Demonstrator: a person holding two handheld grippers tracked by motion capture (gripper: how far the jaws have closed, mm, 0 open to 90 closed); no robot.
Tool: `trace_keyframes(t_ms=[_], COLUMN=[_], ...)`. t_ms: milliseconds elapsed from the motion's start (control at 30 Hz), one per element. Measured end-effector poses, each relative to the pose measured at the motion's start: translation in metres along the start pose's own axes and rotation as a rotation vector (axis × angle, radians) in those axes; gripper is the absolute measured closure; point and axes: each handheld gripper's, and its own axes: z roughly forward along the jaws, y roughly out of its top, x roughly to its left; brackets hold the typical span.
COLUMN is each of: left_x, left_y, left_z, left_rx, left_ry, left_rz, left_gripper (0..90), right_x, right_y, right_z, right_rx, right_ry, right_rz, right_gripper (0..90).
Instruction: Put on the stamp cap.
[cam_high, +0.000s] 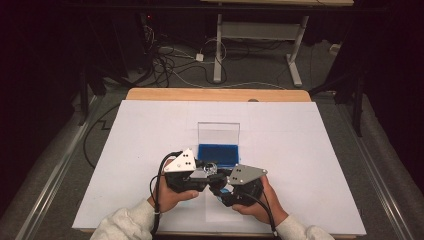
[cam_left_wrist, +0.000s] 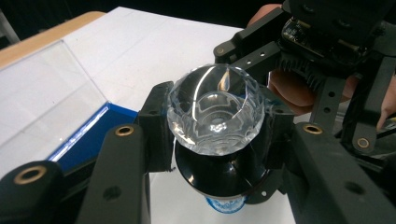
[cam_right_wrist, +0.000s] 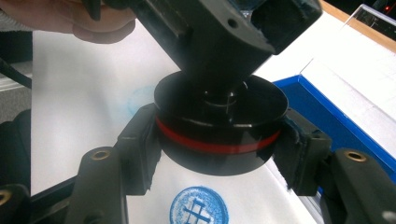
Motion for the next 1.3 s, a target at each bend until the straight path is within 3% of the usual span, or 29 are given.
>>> trace_keyframes(t_ms=[233,600,833,867,1000,1300], left_x=[-0.007,-0.008,-0.011,-0.010,-0.007,-0.008], left_y=[0.000,0.001,0.003,0.003,0.003,0.004], left_z=[0.003,0.004,0.004,0.003,0.002,0.001], left_rx=[0.003,0.003,0.008,0.005,0.002,-0.002], left_ry=[0.028,0.026,0.035,0.037,0.032,0.036], left_rz=[0.035,0.052,0.075,0.070,0.052,0.060], left_gripper=[54.8,54.8,54.7,54.7,54.7,54.6], right_x=[0.001,0.001,0.000,0.000,0.000,0.002], right_y=[0.000,0.000,0.000,0.000,-0.002,-0.003], right_z=[-0.001,0.000,0.000,0.000,0.001,0.002], right_rx=[0.012,0.013,0.012,0.010,-0.014,-0.039], right_ry=[-0.005,0.001,0.032,0.022,0.022,0.014], right_rz=[-0.006,0.010,0.026,0.010,0.028,0.041], right_gripper=[38.9,38.9,38.7,38.7,38.4,38.0])
